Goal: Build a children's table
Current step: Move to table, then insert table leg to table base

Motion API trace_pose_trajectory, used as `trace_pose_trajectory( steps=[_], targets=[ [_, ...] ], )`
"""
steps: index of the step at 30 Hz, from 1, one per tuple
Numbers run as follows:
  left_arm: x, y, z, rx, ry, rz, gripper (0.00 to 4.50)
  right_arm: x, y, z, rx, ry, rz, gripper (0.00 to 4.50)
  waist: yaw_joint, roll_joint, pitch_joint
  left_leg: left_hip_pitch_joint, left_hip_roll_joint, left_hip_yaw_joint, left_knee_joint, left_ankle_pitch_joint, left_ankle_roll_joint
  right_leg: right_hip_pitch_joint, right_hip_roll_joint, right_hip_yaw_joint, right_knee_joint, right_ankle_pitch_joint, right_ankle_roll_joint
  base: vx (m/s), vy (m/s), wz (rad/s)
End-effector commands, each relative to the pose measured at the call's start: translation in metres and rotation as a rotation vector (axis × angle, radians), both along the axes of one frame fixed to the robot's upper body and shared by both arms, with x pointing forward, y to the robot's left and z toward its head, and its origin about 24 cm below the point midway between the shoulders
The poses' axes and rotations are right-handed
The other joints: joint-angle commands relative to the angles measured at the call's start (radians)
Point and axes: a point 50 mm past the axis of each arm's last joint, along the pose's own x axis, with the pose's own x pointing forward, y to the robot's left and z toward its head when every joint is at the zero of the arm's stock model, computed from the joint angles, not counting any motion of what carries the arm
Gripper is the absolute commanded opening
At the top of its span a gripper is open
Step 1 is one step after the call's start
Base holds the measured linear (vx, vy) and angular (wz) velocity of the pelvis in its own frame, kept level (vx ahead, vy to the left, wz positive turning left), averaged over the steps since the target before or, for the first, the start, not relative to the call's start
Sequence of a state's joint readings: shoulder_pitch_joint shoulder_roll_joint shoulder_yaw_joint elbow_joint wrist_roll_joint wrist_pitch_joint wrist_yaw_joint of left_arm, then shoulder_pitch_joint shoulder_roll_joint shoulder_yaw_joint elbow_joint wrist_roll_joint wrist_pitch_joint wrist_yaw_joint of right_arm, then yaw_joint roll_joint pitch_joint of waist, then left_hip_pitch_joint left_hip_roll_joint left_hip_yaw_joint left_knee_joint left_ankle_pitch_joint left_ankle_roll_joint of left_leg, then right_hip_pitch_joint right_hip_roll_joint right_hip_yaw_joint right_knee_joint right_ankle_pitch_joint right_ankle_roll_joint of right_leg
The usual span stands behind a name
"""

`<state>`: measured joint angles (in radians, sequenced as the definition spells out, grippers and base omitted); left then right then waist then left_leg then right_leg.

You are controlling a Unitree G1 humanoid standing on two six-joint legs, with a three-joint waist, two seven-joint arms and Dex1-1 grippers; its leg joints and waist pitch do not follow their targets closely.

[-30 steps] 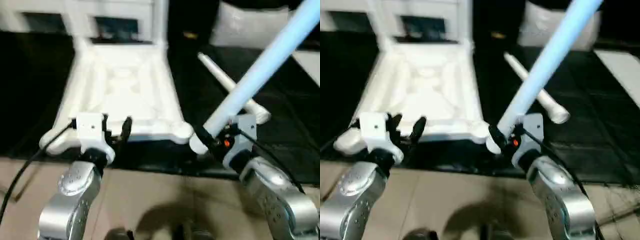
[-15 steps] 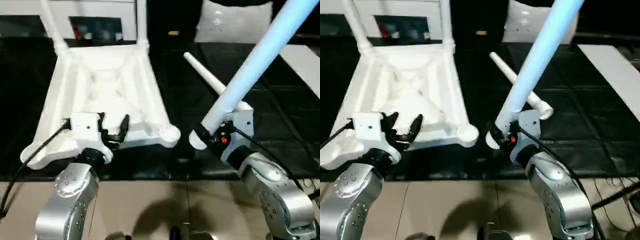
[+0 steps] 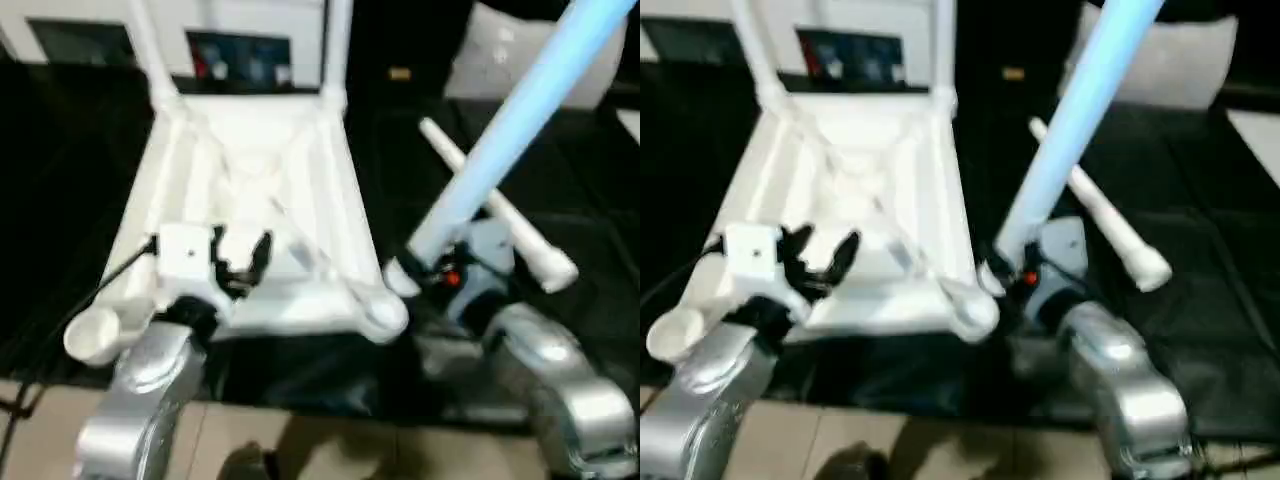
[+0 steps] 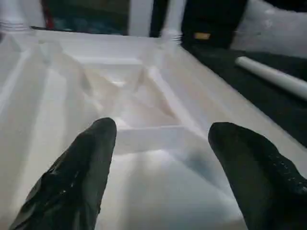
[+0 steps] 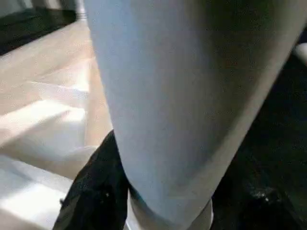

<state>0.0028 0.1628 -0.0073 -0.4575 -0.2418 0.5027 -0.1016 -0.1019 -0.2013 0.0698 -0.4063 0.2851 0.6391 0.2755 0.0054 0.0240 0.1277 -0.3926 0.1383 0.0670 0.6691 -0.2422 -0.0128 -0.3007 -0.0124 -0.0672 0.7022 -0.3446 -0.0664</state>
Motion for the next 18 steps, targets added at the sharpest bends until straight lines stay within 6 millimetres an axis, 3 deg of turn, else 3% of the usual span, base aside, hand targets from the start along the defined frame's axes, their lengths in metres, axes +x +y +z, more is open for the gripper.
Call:
trace_pose_trajectory(
  steps=[1, 2, 3, 4, 5, 6, 7, 8, 9, 10, 11, 12, 13, 15, 16, 17, 18],
  targets=[
    [-0.002, -0.009, 0.002, -0.018, -0.017, -0.067, 3.85, 0.0, -0.006, 0.004, 0.01, -0.027, -0.014, 1.91, -0.032, 0.039, -0.075, 0.156, 0.151, -0.128, -0.106, -0.016, 0.347, -0.122, -0.037, 0.014, 0.045, -0.02, 0.05, 0.124, 0.04, 0.03],
    [-0.003, -0.011, 0.002, -0.02, -0.012, -0.102, 3.85, 0.001, -0.007, 0.005, 0.02, -0.035, -0.024, 1.91, -0.035, 0.023, -0.074, 0.145, 0.153, -0.123, -0.102, 0.077, 0.399, -0.133, -0.048, 0.023, 0.049, 0.021, 0.079, 0.086, 0.022, 0.03],
    [-0.004, -0.015, 0.002, -0.014, -0.004, -0.158, 3.85, 0.002, -0.008, 0.006, 0.031, -0.044, -0.033, 1.91, -0.031, 0.018, -0.074, 0.129, 0.146, -0.11, -0.099, 0.179, 0.438, -0.138, -0.059, 0.031, 0.045, 0.067, 0.102, 0.05, 0.002, 0.05],
    [-0.004, -0.016, 0.001, -0.007, 0.004, -0.194, 3.85, 0.003, -0.01, 0.007, 0.036, -0.05, -0.039, 1.91, -0.013, -0.031, -0.084, 0.061, 0.079, -0.041, -0.053, 0.324, 0.392, -0.113, -0.12, 0.098, -0.075, 0.288, 0.115, 0.05, 0.002, 0.05],
    [-0.004, -0.016, 0.001, -0.007, 0.004, -0.194, 3.85, 0.003, -0.01, 0.007, 0.036, -0.05, -0.039, 1.91, -0.002, -0.057, -0.084, 0.017, 0.035, -0.008, -0.044, 0.26, 0.309, -0.073, -0.141, 0.125, -0.11, 0.343, 0.145, 0.041, -0.067, 0.07],
    [-0.005, -0.019, 0.001, 0.008, 0.004, -0.256, 3.85, 0.004, -0.011, 0.007, 0.054, -0.045, -0.037, 1.91, 0.01, -0.066, -0.087, -0.032, -0.006, 0.011, -0.033, 0.194, 0.193, -0.018, -0.172, 0.152, -0.089, 0.584, 0.132, 0.027, -0.103, 0.01],
    [-0.005, -0.019, 0.001, 0.008, 0.004, -0.256, 3.85, 0.004, -0.011, 0.007, 0.054, -0.045, -0.037, 1.91, 0.015, -0.06, -0.089, -0.03, -0.002, 0.01, -0.048, 0.202, 0.139, -0.012, -0.165, 0.134, -0.081, 0.685, 0.125, 0.027, -0.103, 0.01],
    [-0.004, -0.02, 0.0, 0.027, 0.015, -0.325, 3.85, 0.005, -0.013, 0.008, 0.069, -0.049, -0.032, 1.91, 0.015, -0.054, -0.092, -0.011, 0.008, 0.013, -0.065, 0.175, 0.067, -0.02, -0.135, 0.105, -0.078, 0.741, 0.098, -0.015, -0.083, -0.02],
    [-0.004, -0.021, 0.0, 0.047, 0.02, -0.381, 3.85, 0.005, -0.014, 0.009, 0.081, -0.053, -0.021, 1.91, 0.013, -0.042, -0.091, -0.005, 0.014, 0.011, -0.074, 0.142, 0.04, -0.02, -0.125, 0.093, -0.078, 0.686, 0.076, -0.049, -0.055, -0.02],
    [-0.003, -0.021, -0.001, 0.091, 0.044, -0.489, 3.85, 0.007, -0.014, 0.012, 0.106, -0.072, 0.002, 1.91, 0.005, -0.034, -0.077, 0.01, 0.032, 0.01, -0.098, 0.005, -0.002, -0.026, -0.109, 0.082, -0.105, 0.371, 0.0, -0.049, -0.055, -0.02],
    [-0.003, -0.021, -0.001, 0.091, 0.044, -0.489, 3.85, 0.007, -0.014, 0.012, 0.106, -0.072, 0.002, 1.91, 0.007, -0.029, -0.073, 0.017, 0.037, 0.01, -0.102, -0.043, -0.006, -0.031, -0.11, 0.084, -0.112, 0.255, -0.033, -0.069, -0.02, -0.03],
    [-0.004, -0.021, -0.002, 0.113, 0.054, -0.549, 3.85, 0.007, -0.015, 0.014, 0.113, -0.091, 0.005, 1.91, 0.0, -0.024, -0.063, 0.017, 0.048, 0.01, -0.115, -0.125, -0.012, -0.035, -0.114, 0.085, -0.123, 0.067, -0.09, -0.083, 0.003, -0.04],
    [-0.006, -0.022, -0.004, 0.128, 0.089, -0.626, 3.85, 0.008, -0.015, 0.015, 0.11, -0.098, 0.01, 1.91, 0.0, -0.021, -0.055, 0.026, 0.056, 0.012, -0.122, -0.213, -0.022, -0.047, -0.116, 0.089, -0.136, -0.105, -0.114, -0.083, 0.003, -0.04],
    [-0.007, -0.022, -0.005, 0.134, 0.11, -0.667, 3.85, 0.008, -0.016, 0.014, 0.107, -0.1, 0.013, 1.91, -0.002, -0.021, -0.05, 0.029, 0.057, 0.016, -0.126, -0.278, -0.038, -0.055, -0.119, 0.092, -0.145, -0.227, -0.117, -0.082, 0.017, -0.03],
    [-0.009, -0.023, -0.006, 0.148, 0.128, -0.723, 3.85, 0.009, -0.017, 0.013, 0.093, -0.101, 0.016, 1.91, -0.003, -0.011, -0.051, 0.031, 0.06, 0.014, -0.129, -0.318, -0.056, -0.055, -0.122, 0.092, -0.15, -0.289, -0.111, -0.077, 0.019, -0.03],
    [-0.01, -0.023, -0.007, 0.156, 0.159, -0.774, 3.85, 0.01, -0.017, 0.012, 0.085, -0.094, 0.024, 1.91, -0.005, -0.019, -0.048, 0.032, 0.06, 0.016, -0.133, -0.353, -0.066, -0.058, -0.124, 0.091, -0.159, -0.342, -0.096, -0.067, 0.027, -0.07],
    [-0.009, -0.023, -0.007, 0.16, 0.161, -0.781, 3.85, 0.01, -0.018, 0.012, 0.084, -0.093, 0.026, 1.91, -0.004, -0.019, -0.048, 0.034, 0.058, 0.018, -0.135, -0.363, -0.072, -0.06, -0.125, 0.091, -0.163, -0.381, -0.082, -0.06, 0.028, -0.07]
  ],
)
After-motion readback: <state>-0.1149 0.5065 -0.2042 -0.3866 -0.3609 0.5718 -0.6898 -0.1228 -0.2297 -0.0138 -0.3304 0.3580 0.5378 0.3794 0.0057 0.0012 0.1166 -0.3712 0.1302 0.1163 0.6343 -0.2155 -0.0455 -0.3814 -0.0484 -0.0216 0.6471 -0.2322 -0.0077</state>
